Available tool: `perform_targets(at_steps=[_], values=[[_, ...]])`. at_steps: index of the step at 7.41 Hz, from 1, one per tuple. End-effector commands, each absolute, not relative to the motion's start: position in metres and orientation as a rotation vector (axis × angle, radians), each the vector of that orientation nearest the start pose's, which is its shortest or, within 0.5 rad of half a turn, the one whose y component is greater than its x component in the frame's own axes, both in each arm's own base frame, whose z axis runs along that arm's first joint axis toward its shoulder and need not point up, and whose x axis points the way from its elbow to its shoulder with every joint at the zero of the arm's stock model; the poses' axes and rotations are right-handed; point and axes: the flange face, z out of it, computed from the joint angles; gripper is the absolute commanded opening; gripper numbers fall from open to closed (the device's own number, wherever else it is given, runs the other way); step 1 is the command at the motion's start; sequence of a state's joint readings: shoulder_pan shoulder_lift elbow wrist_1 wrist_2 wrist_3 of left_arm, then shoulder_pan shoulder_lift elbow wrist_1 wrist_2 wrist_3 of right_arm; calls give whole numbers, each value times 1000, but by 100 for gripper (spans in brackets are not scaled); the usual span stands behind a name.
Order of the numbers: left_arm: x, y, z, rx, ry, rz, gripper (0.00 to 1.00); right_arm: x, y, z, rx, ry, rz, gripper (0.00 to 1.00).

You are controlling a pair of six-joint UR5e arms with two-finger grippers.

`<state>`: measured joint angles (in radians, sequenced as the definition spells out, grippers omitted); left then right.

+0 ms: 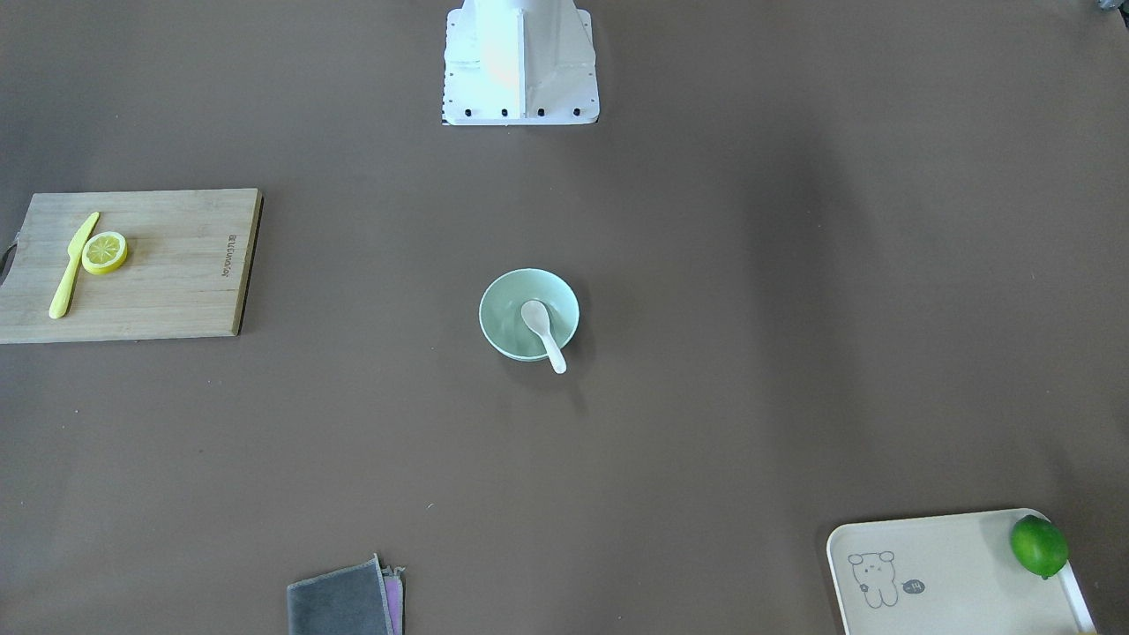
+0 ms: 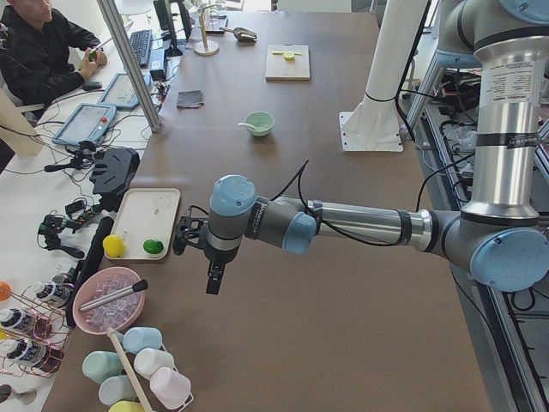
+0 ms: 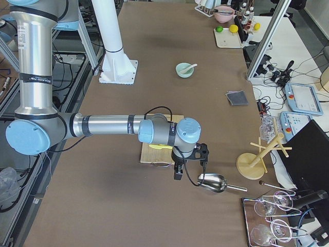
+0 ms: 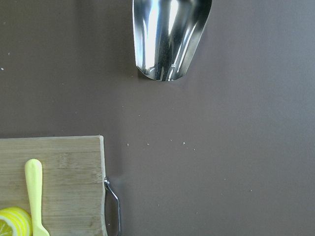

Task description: Place spoon in bowl

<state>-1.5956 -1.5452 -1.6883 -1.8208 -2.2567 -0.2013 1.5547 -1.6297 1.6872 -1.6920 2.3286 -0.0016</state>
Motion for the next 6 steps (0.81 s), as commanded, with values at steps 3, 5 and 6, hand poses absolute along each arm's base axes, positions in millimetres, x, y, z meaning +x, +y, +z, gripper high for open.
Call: perform_targets(at_steps=[3, 5, 6], values=[[-81, -498, 592, 261, 706, -103, 98, 58, -464, 636, -56, -759, 9, 100], [-80, -499, 592, 260, 707, -103, 98, 58, -465, 636, -55, -759, 11, 100], [-79, -499, 592, 261, 707, -101, 98, 58, -465, 635, -52, -759, 5, 100]])
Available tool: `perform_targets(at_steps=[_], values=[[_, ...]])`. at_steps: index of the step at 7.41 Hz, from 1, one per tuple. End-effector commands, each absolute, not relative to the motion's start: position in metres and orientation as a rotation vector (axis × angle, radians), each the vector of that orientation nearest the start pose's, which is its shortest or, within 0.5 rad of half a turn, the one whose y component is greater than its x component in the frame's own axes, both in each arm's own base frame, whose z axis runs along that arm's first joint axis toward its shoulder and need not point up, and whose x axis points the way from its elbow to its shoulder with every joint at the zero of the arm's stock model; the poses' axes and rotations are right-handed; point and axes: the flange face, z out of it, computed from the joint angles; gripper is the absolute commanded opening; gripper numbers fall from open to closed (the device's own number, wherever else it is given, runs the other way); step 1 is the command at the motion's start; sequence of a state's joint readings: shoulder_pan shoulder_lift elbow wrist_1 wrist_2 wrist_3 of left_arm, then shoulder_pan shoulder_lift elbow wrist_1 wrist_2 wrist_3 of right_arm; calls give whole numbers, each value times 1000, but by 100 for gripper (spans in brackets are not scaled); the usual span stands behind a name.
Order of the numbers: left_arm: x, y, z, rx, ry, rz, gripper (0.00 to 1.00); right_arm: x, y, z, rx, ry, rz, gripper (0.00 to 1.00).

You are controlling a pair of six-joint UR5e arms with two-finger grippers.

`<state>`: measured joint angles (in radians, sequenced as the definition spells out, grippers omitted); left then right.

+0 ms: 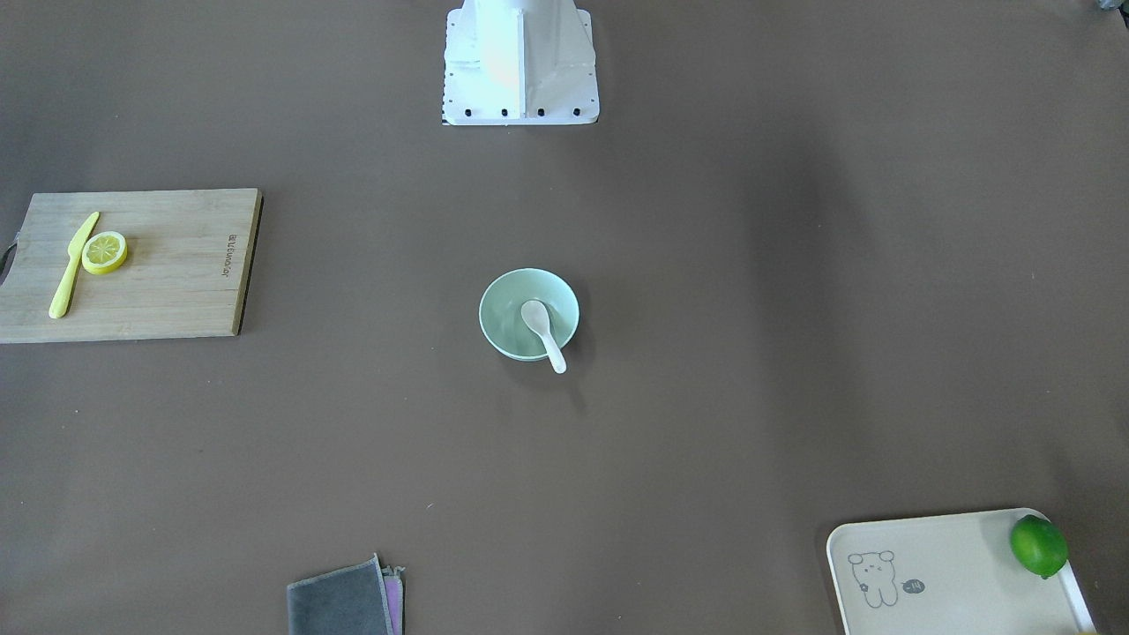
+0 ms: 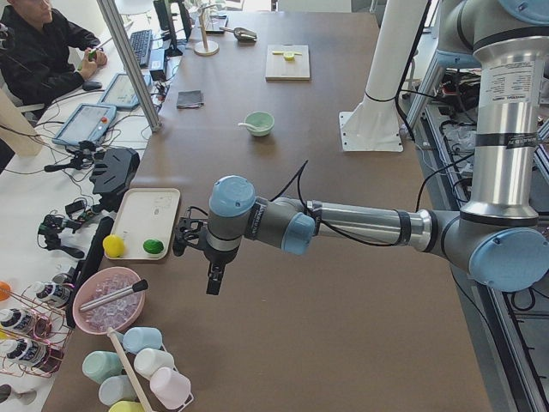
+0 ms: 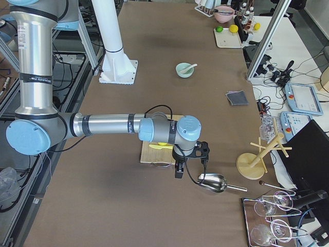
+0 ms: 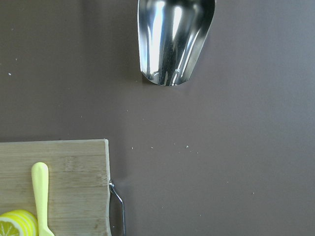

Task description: Place spoon in bowl

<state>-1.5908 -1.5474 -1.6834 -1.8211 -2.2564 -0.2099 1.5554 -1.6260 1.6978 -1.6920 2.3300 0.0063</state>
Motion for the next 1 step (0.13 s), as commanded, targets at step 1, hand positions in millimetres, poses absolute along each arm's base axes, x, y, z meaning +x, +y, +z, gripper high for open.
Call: perform_targets(at_steps=[1], values=[[-79, -501, 591, 263, 707, -100, 98, 58, -465, 635, -53, -759, 8, 100]])
